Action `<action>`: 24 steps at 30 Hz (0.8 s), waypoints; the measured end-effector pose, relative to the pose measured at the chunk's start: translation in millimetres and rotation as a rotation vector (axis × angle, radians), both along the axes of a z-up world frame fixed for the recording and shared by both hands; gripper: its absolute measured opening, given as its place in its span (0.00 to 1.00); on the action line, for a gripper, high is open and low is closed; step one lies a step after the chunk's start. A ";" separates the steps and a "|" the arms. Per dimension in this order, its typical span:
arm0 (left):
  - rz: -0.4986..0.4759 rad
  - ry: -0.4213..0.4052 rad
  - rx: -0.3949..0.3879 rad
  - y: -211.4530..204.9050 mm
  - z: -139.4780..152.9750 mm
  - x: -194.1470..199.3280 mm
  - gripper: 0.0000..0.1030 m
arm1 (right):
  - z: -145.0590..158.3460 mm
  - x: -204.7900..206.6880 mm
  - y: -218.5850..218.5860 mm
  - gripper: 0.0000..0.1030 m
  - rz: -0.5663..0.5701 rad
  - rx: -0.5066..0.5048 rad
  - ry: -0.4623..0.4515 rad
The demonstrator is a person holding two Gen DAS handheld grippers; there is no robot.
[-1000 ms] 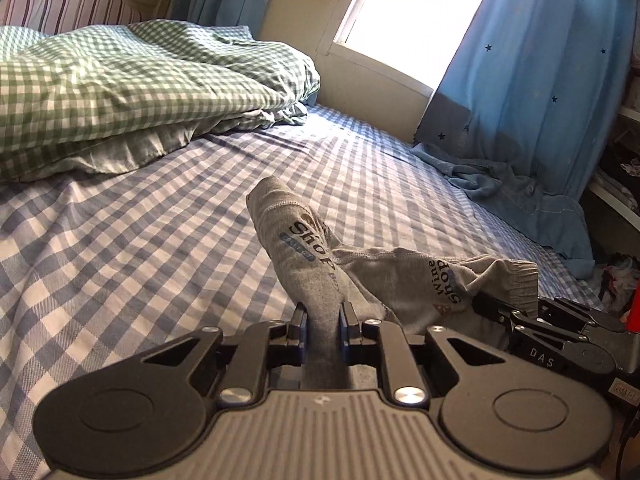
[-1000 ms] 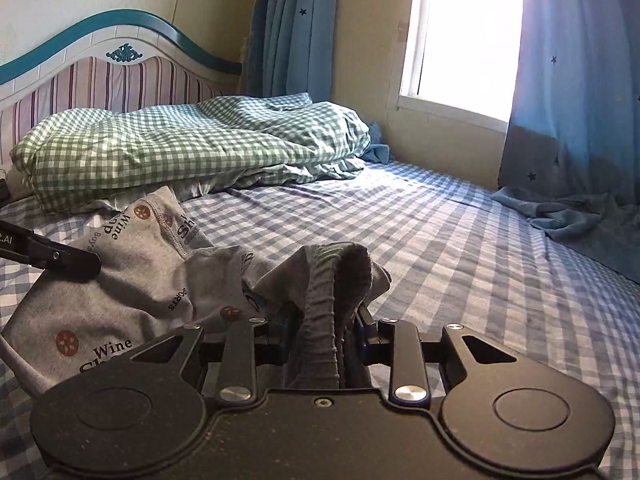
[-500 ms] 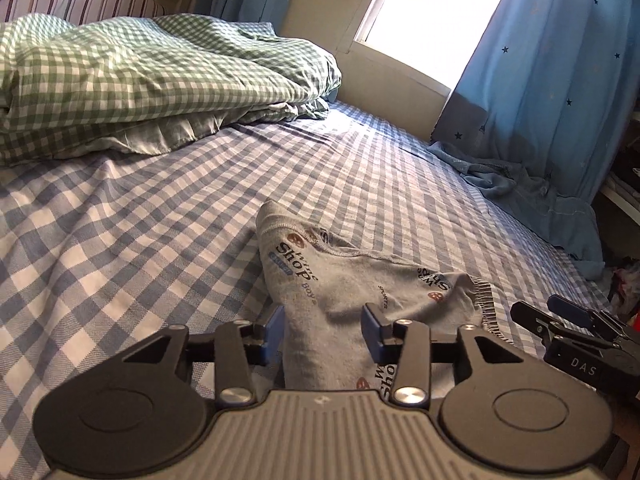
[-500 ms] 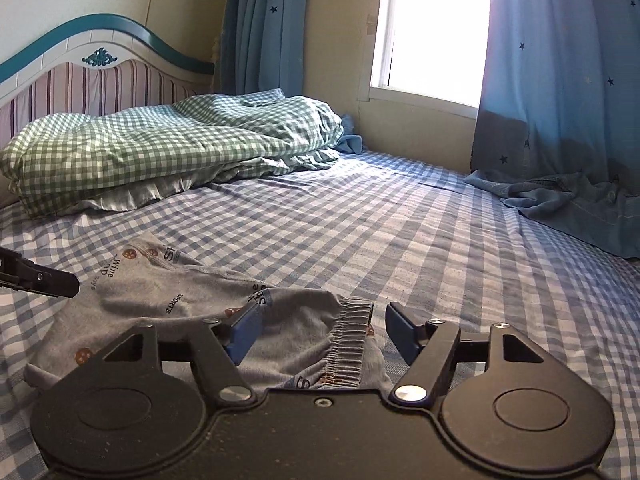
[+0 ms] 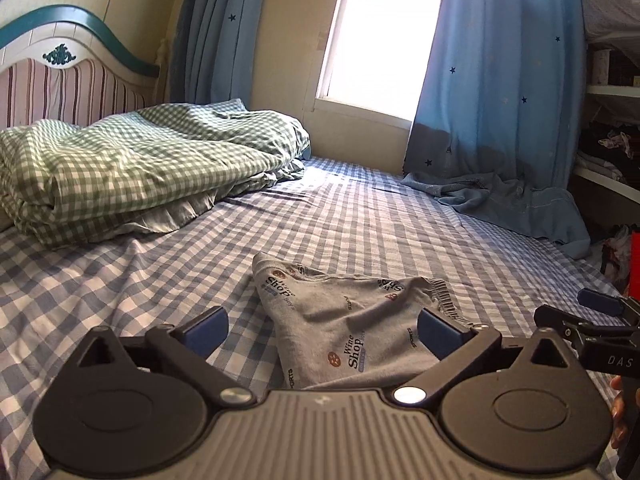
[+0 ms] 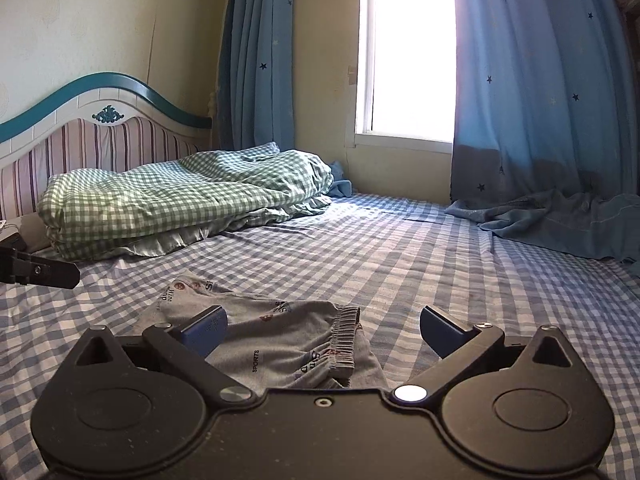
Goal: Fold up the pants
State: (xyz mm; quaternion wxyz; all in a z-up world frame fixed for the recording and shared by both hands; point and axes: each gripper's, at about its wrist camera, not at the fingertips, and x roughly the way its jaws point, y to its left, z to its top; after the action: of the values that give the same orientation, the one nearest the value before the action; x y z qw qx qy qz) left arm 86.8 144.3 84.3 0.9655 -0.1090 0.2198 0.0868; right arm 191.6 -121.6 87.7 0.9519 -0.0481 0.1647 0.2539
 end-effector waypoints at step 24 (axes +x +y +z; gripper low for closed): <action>0.017 0.054 0.056 -43.5 -57.9 -77.2 1.00 | -53.1 -117.7 -63.7 0.99 -0.215 0.081 0.074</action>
State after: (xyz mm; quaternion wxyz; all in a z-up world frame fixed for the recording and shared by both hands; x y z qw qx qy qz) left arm 9.6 100.7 26.4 0.9611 -0.0813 0.2424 0.1039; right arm 73.9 -185.4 34.6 0.9681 0.0179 0.1935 0.1582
